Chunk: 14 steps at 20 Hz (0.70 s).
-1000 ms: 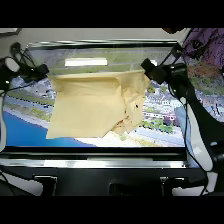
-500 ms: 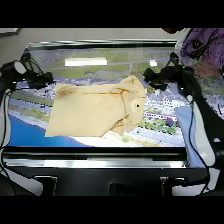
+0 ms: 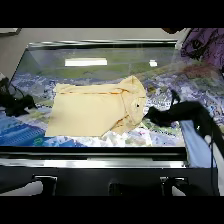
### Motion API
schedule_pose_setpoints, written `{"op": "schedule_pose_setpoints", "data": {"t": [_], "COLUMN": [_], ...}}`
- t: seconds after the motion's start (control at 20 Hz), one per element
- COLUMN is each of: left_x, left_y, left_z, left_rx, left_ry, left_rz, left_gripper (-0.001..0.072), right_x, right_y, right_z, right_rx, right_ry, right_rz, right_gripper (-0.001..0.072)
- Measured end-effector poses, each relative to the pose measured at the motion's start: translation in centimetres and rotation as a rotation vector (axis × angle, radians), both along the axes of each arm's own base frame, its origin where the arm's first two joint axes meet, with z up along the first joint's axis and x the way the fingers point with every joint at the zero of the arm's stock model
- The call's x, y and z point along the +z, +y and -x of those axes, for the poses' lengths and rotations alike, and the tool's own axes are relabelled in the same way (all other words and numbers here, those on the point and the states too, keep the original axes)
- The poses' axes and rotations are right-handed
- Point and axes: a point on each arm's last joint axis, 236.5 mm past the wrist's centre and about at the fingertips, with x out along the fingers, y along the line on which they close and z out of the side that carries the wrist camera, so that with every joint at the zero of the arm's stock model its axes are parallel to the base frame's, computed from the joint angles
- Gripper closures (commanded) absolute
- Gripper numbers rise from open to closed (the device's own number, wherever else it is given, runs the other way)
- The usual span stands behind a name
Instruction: Fold the clothes and pants, and hang the long-sleeved shirts on hangers.
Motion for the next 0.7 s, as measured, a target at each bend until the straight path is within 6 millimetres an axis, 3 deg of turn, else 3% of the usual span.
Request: {"op": "schedule_pose_setpoints", "data": {"t": [0.15, 0.3, 0.4, 0.5, 0.55, 0.7], "left_x": [-1.7, -2.5, -2.8, -2.9, -3.0, -3.7], "left_y": [-1.0, -1.4, -1.6, -1.7, -1.7, -1.7], "left_z": [3.9, 5.5, 6.0, 6.3, 6.4, 7.0], "left_rx": [0.007, 0.011, 0.012, 0.012, 0.014, 0.024], "left_ry": [0.06, 0.087, 0.096, 0.101, 0.103, 0.122], "left_rz": [0.021, 0.032, 0.035, 0.037, 0.039, 0.055], "left_gripper": [0.0226, 0.0226, 0.0226, 0.0181, 0.0091, 0.0083], "right_x": [-2.4, -3.6, -4.3, -4.8, -4.8, -4.2], "right_y": [4.4, 6.7, 7.2, 7.4, 7.4, 7.3], "right_z": [3.0, 2.9, 2.4, 1.7, 1.3, 0.4], "right_rx": [-0.008, -0.072, -0.121, -0.155, -0.166, -0.179], "right_ry": [-0.001, -0.041, -0.054, -0.071, -0.085, -0.131], "right_rz": [-0.055, -0.066, -0.067, -0.063, -0.061, -0.055], "right_gripper": [0.0296, 0.0308, 0.0451, 0.0669, 0.0685, 0.0686]}}
